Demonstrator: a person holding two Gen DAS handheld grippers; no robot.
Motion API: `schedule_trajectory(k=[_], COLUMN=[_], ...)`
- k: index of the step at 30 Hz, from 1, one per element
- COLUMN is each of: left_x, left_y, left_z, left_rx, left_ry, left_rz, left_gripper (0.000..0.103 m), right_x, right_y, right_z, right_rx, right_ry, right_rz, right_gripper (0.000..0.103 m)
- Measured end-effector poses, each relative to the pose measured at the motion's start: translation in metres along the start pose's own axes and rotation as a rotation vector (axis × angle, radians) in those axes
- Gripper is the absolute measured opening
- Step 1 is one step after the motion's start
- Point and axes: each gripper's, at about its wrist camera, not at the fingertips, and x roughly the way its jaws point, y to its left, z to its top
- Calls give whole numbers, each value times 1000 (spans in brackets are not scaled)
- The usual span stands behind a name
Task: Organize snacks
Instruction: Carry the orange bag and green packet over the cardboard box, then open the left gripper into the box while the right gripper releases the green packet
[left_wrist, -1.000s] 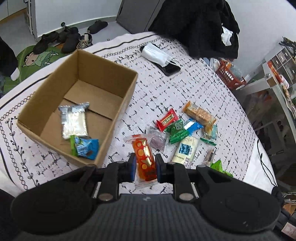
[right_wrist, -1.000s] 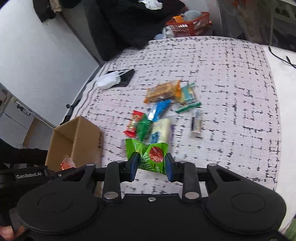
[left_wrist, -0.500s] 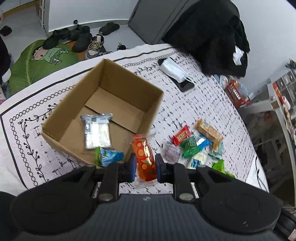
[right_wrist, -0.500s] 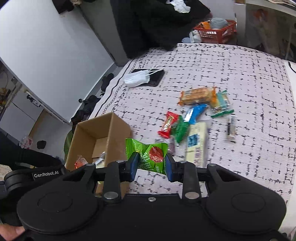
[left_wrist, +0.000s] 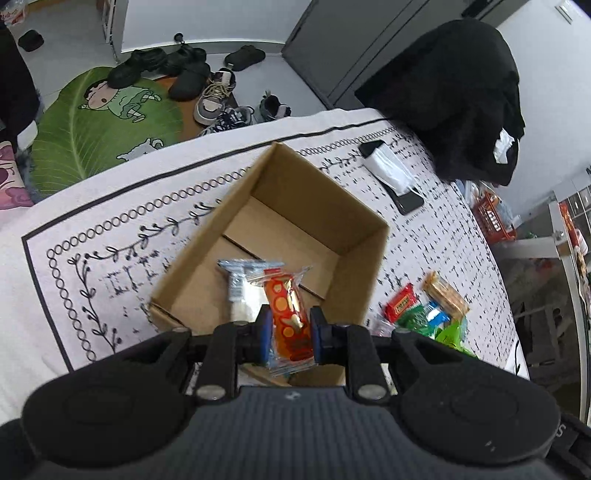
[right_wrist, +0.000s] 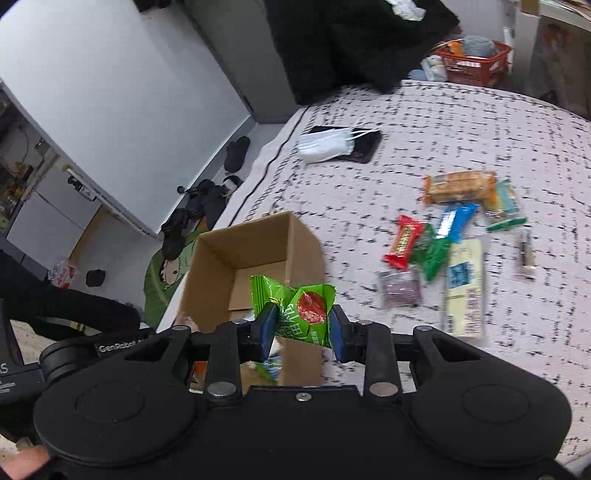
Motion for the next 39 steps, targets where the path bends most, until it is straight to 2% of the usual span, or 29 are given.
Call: schedule_trajectory(k=[6, 10, 16, 20, 25, 30, 35, 39], left_x=[2, 3, 4, -2, -9, -14, -18, -22], left_y=[15, 19, 17, 19, 19, 18, 12, 4], left_z=[13, 17, 20, 19, 18, 16, 11, 6], left_rx=[-9, 4, 29, 34, 42, 36, 45, 60], left_ry=[1, -7, 22, 17, 7, -3, 1, -10], left_rz=[5, 34, 54, 55, 76, 100, 122, 132], left_gripper=[21, 24, 28, 40, 54, 73, 81, 85], right_x=[14, 22, 28, 25, 19, 9, -1, -11], right_y=[22, 27, 30, 35, 35, 27, 17, 8], right_z=[-1, 1, 4, 6, 5, 3, 1, 0], right_rx=[-19, -7, 14, 10, -8, -10, -11, -9], right_ry=[17, 21, 14, 7, -9, -23, -30, -48], right_rz=[5, 20, 37, 29, 14, -7, -19, -29], right_gripper=[30, 30, 31, 37, 51, 59, 63, 71])
